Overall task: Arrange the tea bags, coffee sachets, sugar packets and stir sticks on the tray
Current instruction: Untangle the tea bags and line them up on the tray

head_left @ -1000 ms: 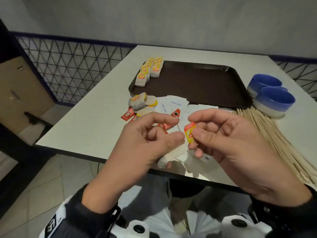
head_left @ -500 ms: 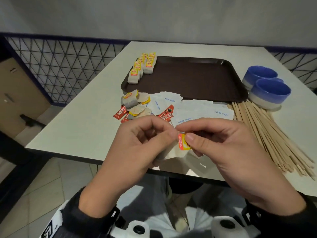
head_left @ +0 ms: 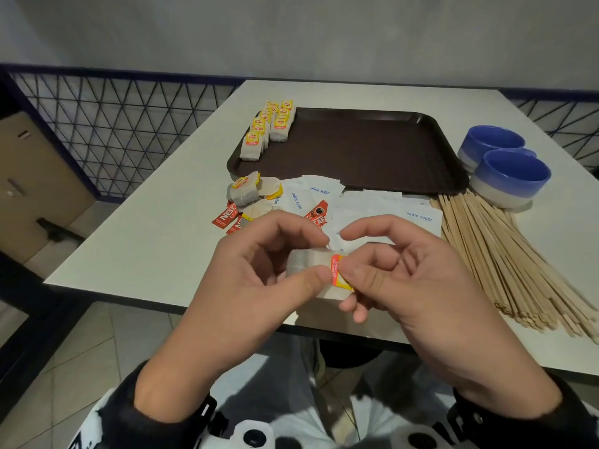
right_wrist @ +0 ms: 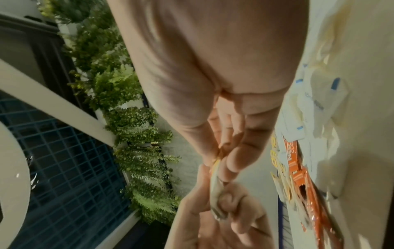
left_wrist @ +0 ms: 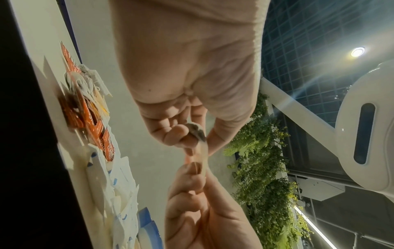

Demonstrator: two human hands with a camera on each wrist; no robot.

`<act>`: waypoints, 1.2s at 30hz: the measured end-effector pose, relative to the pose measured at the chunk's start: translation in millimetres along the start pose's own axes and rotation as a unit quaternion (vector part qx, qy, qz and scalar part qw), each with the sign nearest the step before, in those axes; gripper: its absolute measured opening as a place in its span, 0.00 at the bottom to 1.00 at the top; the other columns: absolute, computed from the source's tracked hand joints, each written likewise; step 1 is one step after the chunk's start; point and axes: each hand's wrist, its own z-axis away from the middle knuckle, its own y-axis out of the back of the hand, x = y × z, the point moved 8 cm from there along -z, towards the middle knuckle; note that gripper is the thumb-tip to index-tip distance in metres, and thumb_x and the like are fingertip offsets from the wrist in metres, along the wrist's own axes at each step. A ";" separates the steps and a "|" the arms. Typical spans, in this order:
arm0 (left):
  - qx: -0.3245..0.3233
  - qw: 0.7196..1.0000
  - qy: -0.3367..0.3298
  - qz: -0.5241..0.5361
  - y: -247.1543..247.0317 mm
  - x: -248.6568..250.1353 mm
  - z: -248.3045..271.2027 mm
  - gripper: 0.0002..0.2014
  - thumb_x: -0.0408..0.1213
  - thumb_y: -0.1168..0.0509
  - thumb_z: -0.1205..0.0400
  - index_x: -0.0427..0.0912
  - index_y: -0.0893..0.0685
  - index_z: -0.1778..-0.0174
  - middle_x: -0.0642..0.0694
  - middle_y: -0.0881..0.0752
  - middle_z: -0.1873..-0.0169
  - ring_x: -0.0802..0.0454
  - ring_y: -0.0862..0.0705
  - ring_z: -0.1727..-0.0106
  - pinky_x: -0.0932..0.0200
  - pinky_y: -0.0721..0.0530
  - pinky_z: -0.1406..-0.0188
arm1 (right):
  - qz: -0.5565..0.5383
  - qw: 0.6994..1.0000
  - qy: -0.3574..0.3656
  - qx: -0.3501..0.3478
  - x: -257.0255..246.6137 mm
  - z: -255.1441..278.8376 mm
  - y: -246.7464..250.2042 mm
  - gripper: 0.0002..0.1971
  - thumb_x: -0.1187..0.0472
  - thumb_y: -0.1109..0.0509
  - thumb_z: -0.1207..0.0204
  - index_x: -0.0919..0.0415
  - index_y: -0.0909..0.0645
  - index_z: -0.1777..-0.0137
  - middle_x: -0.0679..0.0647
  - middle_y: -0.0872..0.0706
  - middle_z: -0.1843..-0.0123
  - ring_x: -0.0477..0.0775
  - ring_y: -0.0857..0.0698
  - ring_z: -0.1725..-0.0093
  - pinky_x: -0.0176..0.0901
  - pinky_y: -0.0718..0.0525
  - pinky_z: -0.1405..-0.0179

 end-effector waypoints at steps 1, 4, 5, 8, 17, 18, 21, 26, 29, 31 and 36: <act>0.008 1.000 -0.001 0.004 1.7 -0.8 -0.1 0.10 0.29 0.25 0.29 0.45 0.12 0.54 0.43 0.10 0.58 0.54 0.15 0.59 0.63 0.19 0.61 | 0.002 1.000 0.010 0.013 -2.2 0.0 2.1 0.16 0.63 0.22 0.34 0.63 0.16 0.45 0.63 0.13 0.67 0.57 0.13 0.72 0.43 0.16 0.74; 0.016 1.000 0.001 -0.001 5.3 -3.0 -1.0 0.10 0.29 0.25 0.28 0.45 0.13 0.56 0.40 0.11 0.53 0.50 0.15 0.55 0.51 0.20 0.57 | 0.034 0.997 0.048 0.047 -8.7 1.7 7.7 0.13 0.64 0.21 0.35 0.65 0.19 0.53 0.62 0.15 0.70 0.60 0.13 0.74 0.43 0.15 0.77; 0.016 1.000 0.003 -0.005 6.2 -3.4 -1.4 0.09 0.29 0.25 0.28 0.46 0.13 0.57 0.40 0.11 0.54 0.51 0.16 0.56 0.52 0.20 0.58 | 0.048 0.995 0.063 0.056 -11.1 2.8 9.3 0.12 0.65 0.21 0.35 0.66 0.19 0.56 0.60 0.15 0.71 0.60 0.13 0.74 0.43 0.15 0.77; 0.016 1.000 0.010 -0.018 7.7 -4.5 -2.0 0.06 0.31 0.23 0.28 0.47 0.11 0.60 0.40 0.12 0.58 0.53 0.19 0.62 0.58 0.20 0.63 | 0.077 0.990 0.096 0.072 -17.1 5.8 12.2 0.06 0.68 0.20 0.33 0.65 0.15 0.60 0.61 0.14 0.71 0.60 0.11 0.74 0.43 0.12 0.74; 0.020 0.999 -0.012 -0.034 4.1 -3.1 -0.7 0.10 0.32 0.24 0.26 0.51 0.05 0.55 0.39 0.09 0.55 0.32 0.14 0.52 0.43 0.13 0.58 | 0.105 0.980 0.135 0.096 -26.9 11.3 14.1 0.06 0.73 0.20 0.30 0.62 0.09 0.60 0.62 0.11 0.68 0.63 0.11 0.73 0.41 0.11 0.70; 0.019 0.999 -0.015 -0.040 2.9 -2.6 -0.5 0.10 0.32 0.24 0.26 0.52 0.05 0.54 0.40 0.08 0.55 0.32 0.14 0.53 0.41 0.13 0.58 | 0.113 0.978 0.139 0.104 -27.7 12.2 14.5 0.07 0.74 0.20 0.31 0.61 0.08 0.61 0.61 0.11 0.68 0.66 0.12 0.73 0.41 0.12 0.71; 0.021 0.998 -0.018 -0.053 1.5 -1.8 -0.7 0.10 0.33 0.24 0.26 0.52 0.05 0.54 0.42 0.09 0.54 0.35 0.13 0.55 0.46 0.13 0.61 | 0.166 0.967 0.151 0.117 -30.5 14.1 13.0 0.12 0.73 0.18 0.32 0.54 0.08 0.59 0.54 0.12 0.69 0.72 0.15 0.67 0.53 0.16 0.71; 0.032 0.992 -0.037 -0.113 2.2 -0.7 -1.0 0.07 0.38 0.24 0.25 0.55 0.06 0.55 0.51 0.09 0.54 0.47 0.12 0.48 0.56 0.15 0.55 | 0.173 0.968 0.154 0.095 -31.1 15.0 10.1 0.13 0.74 0.21 0.28 0.52 0.07 0.56 0.56 0.08 0.63 0.57 0.09 0.67 0.45 0.11 0.67; 0.039 0.991 -0.044 -0.123 3.0 -0.7 -0.4 0.05 0.38 0.24 0.25 0.54 0.06 0.58 0.52 0.09 0.55 0.48 0.12 0.47 0.55 0.15 0.53 | 0.166 0.969 0.164 0.084 -31.9 14.8 8.0 0.14 0.74 0.23 0.25 0.53 0.08 0.51 0.51 0.06 0.60 0.49 0.09 0.66 0.35 0.12 0.64; 0.038 0.991 -0.046 -0.120 2.7 -1.4 0.3 0.04 0.39 0.24 0.25 0.54 0.06 0.58 0.52 0.09 0.55 0.47 0.12 0.47 0.54 0.15 0.53 | 0.172 0.966 0.168 0.091 -30.6 14.3 8.8 0.14 0.72 0.23 0.25 0.52 0.08 0.49 0.51 0.06 0.58 0.50 0.10 0.67 0.38 0.11 0.64; 0.031 0.992 -0.037 -0.113 1.2 -1.9 1.6 0.04 0.40 0.25 0.24 0.54 0.07 0.58 0.53 0.10 0.54 0.49 0.13 0.45 0.57 0.15 0.52 | 0.185 0.958 0.187 0.112 -32.0 15.2 9.6 0.11 0.70 0.21 0.26 0.51 0.12 0.52 0.54 0.09 0.59 0.53 0.12 0.68 0.44 0.10 0.65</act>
